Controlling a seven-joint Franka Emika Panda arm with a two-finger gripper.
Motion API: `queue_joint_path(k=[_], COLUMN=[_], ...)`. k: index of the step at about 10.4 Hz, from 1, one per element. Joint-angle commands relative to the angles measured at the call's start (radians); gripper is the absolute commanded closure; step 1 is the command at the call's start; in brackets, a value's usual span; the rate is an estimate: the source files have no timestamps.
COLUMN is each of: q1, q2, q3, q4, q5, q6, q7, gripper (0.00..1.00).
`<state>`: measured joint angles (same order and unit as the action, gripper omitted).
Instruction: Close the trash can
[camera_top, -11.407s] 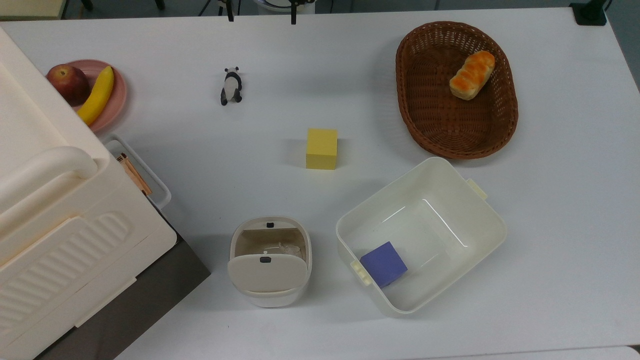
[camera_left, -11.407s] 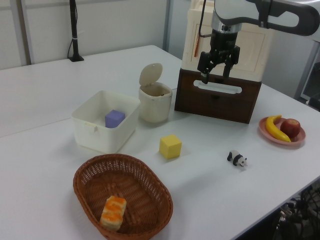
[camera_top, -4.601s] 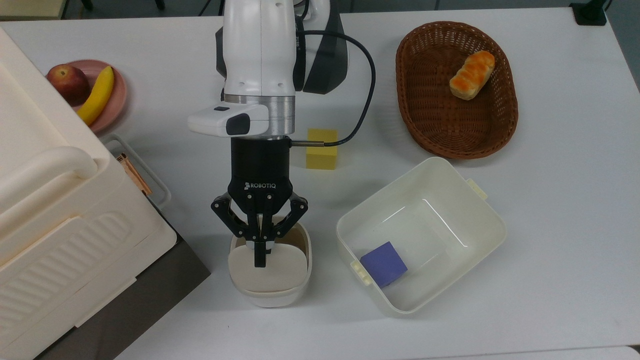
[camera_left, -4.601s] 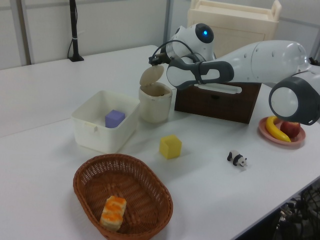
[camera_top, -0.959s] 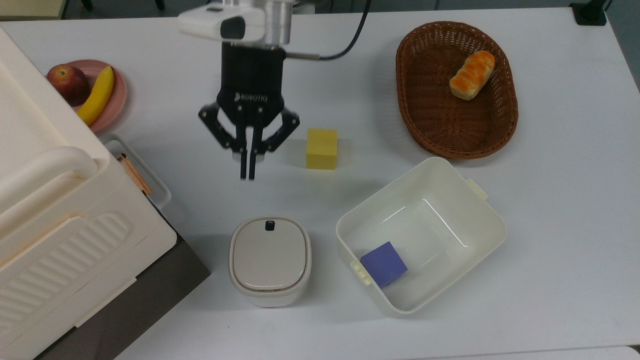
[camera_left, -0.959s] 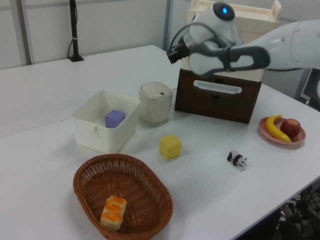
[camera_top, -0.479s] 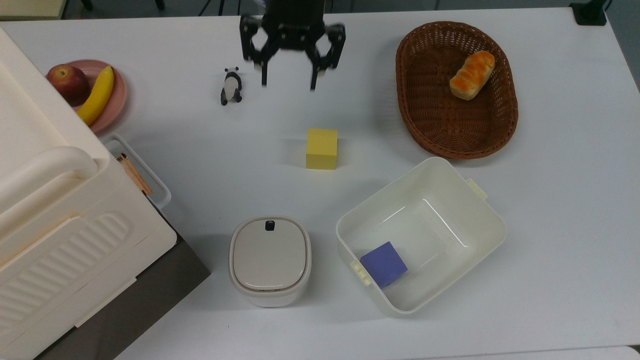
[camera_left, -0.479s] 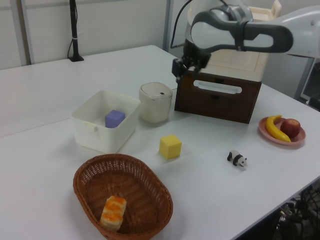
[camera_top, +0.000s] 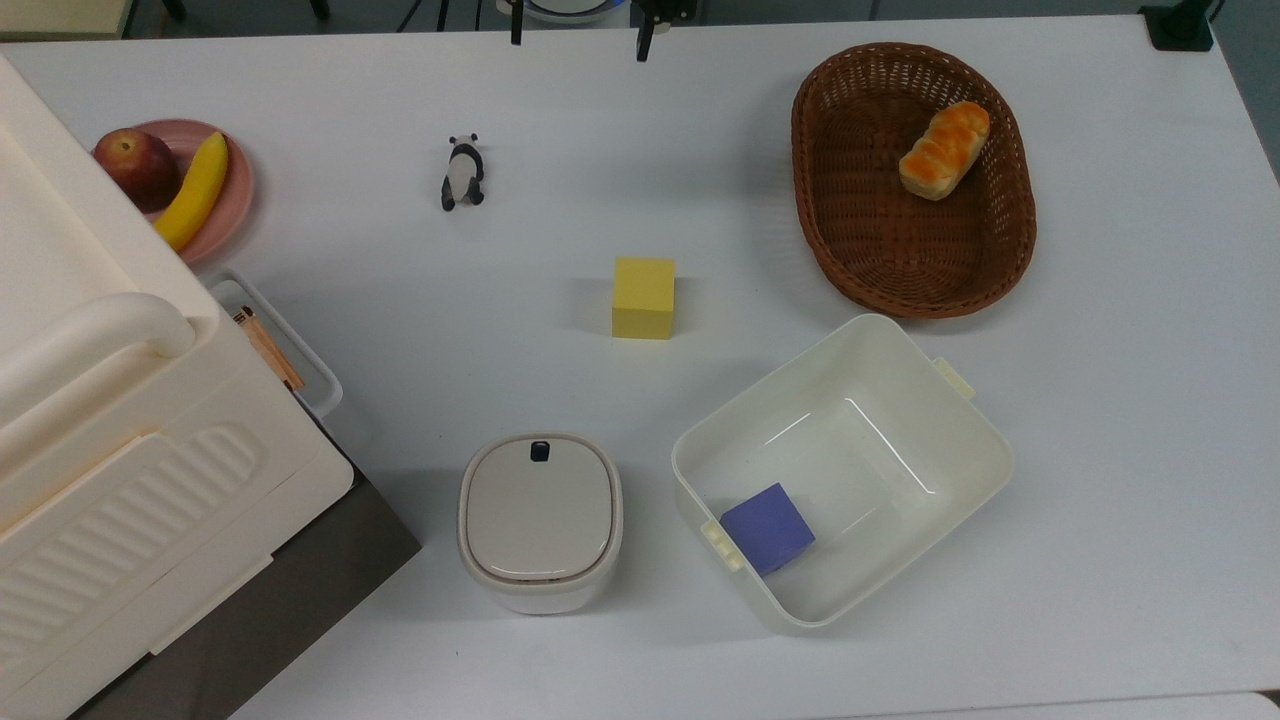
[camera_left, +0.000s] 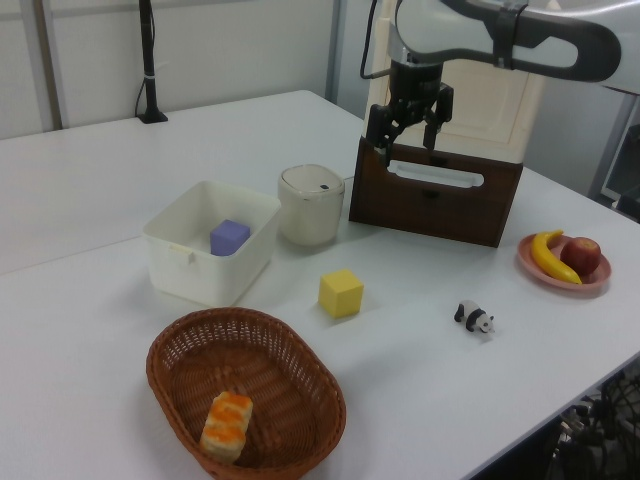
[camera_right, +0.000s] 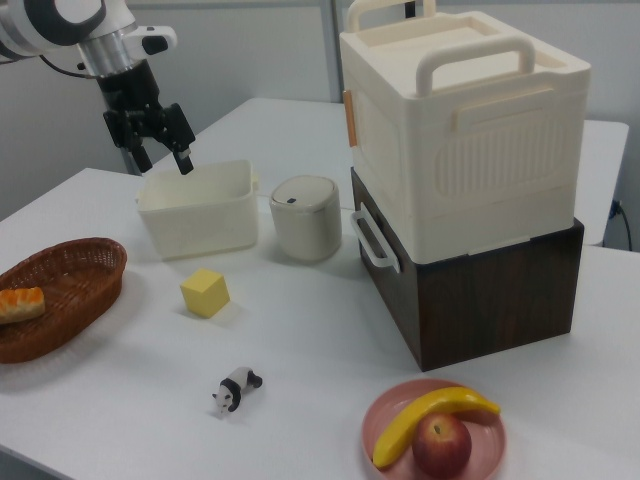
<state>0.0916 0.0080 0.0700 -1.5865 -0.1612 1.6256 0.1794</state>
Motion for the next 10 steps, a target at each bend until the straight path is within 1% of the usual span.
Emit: queue_joint_path(k=[1,3,10], q1=[-0.022,-0.013,-0.016], q2=[-0.016,-0.036,-0.031], q3=[-0.041,-0.103,-0.105], q4=[0.002,0.003,0.014], q5=[0.11,0.146,0.157], q6=[-0.024,-0.061,-0.061], q7=[-0.065,-0.09,-0.087], gripper=[0.0,0.0,0.0])
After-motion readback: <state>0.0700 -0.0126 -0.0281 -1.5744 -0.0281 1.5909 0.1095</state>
